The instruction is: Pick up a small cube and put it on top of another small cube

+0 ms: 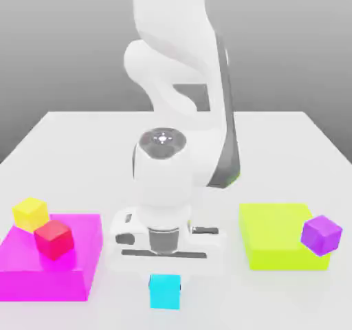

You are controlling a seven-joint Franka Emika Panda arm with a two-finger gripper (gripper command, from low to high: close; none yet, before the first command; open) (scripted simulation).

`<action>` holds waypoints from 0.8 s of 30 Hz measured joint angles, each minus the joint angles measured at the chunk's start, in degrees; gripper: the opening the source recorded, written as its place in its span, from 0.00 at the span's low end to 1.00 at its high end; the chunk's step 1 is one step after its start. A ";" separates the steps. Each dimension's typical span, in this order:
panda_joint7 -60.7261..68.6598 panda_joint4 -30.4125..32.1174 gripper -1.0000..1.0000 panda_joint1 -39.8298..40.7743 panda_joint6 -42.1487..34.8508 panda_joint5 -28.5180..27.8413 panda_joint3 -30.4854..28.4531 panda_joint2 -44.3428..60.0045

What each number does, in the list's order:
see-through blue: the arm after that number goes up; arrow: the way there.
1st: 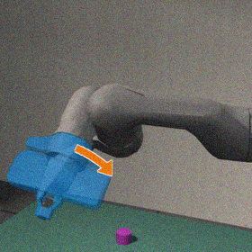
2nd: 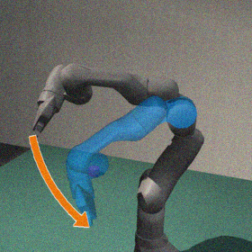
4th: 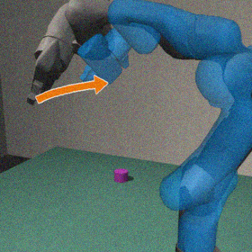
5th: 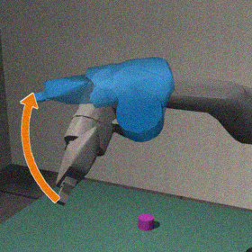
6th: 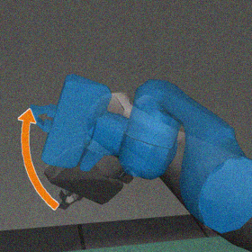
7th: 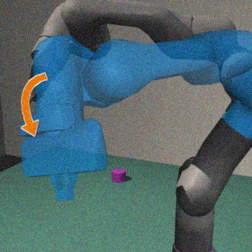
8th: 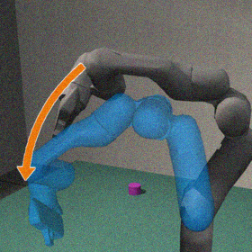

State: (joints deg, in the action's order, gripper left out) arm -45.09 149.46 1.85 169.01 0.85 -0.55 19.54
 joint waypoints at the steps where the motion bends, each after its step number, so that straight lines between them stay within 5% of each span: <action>1: -0.05 0.25 0.00 -0.02 -1.11 -0.07 -0.04 -1.36; 7: 0.80 1.55 0.00 1.23 -10.78 -1.34 -1.10 -12.43; 18: 18.15 -3.26 0.00 15.69 -30.19 -3.31 -9.94 -27.16; 23: 21.74 -1.88 0.00 16.19 -22.83 -0.96 -11.28 -20.92; 24: 21.90 -1.63 1.00 15.95 -21.62 -0.76 -11.55 -19.94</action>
State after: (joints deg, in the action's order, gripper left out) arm -23.19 147.83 17.80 147.38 0.10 -12.10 -0.40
